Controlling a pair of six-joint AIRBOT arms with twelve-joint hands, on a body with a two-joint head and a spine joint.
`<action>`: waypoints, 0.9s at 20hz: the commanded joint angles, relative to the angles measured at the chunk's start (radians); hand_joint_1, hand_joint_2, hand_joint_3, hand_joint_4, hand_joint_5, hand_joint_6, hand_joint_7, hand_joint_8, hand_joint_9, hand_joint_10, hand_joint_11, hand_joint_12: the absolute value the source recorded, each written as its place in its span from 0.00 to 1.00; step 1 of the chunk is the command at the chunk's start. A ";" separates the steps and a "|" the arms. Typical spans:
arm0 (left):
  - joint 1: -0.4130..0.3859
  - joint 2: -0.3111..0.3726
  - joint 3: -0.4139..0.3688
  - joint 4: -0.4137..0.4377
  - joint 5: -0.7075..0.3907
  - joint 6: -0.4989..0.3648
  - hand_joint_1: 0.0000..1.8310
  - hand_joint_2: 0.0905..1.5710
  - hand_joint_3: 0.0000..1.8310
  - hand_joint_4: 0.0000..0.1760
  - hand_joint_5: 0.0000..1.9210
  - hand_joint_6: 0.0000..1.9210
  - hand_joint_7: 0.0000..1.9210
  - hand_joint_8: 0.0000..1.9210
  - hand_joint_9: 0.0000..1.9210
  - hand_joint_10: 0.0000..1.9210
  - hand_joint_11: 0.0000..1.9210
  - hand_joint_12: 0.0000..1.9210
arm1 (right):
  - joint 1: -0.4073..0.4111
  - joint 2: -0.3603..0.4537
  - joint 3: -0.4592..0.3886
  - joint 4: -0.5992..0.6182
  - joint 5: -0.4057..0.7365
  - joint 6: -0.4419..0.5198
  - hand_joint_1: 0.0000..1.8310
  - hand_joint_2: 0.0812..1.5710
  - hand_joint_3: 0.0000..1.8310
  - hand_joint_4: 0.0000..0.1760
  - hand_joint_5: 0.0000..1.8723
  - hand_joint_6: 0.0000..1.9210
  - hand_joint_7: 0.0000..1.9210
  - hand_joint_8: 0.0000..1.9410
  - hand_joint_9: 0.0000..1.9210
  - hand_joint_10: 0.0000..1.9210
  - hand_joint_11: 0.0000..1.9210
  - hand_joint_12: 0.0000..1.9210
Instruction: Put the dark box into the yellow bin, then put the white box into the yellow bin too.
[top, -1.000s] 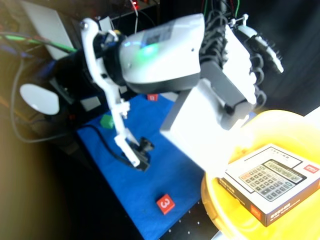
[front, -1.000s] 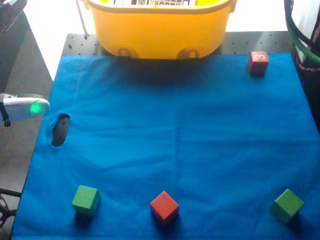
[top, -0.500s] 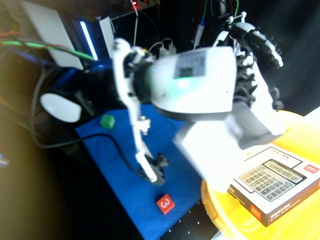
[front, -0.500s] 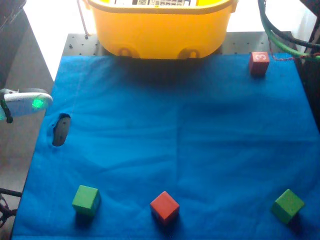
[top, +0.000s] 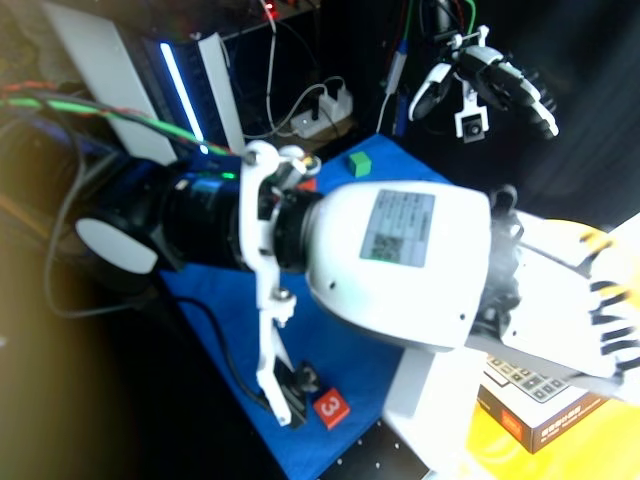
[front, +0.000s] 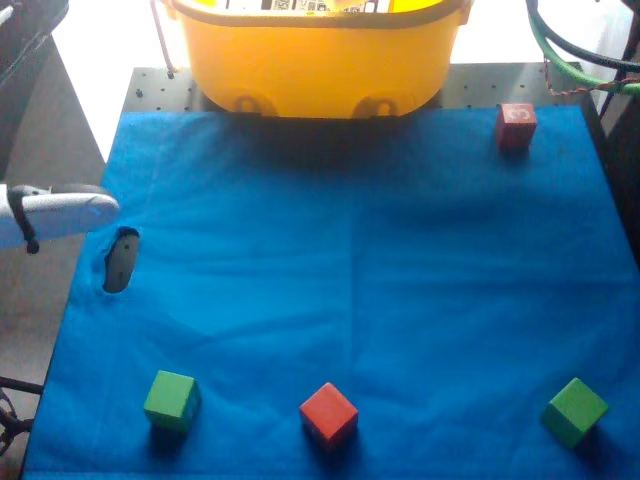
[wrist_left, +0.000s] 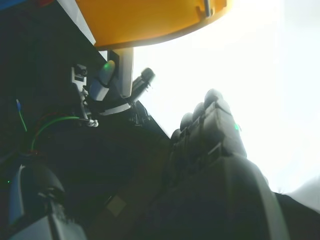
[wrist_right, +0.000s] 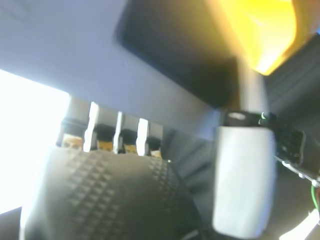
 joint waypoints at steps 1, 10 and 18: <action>-0.013 -0.004 0.006 -0.012 -0.119 -0.003 0.44 0.46 0.00 0.34 0.00 0.00 0.04 0.00 0.02 0.00 0.02 0.01 | 0.019 -0.002 0.003 0.004 0.109 -0.001 0.52 0.49 0.00 1.00 0.14 0.00 0.17 0.00 0.20 0.01 0.14 0.07; -0.014 -0.004 0.006 -0.013 -0.112 -0.003 0.43 0.45 0.00 0.44 0.00 0.00 0.04 0.00 0.03 0.00 0.02 0.02 | 0.024 0.011 0.001 0.004 0.102 -0.001 0.53 0.50 0.00 1.00 0.08 0.00 0.17 0.00 0.16 0.00 0.07 0.03; -0.014 0.040 -0.008 -0.033 -0.102 -0.003 0.42 0.43 0.00 0.30 0.00 0.00 0.04 0.00 0.03 0.00 0.02 0.02 | 0.040 0.098 -0.089 0.004 0.098 -0.001 0.46 0.50 0.00 1.00 0.00 0.00 0.15 0.00 0.15 0.01 0.07 0.03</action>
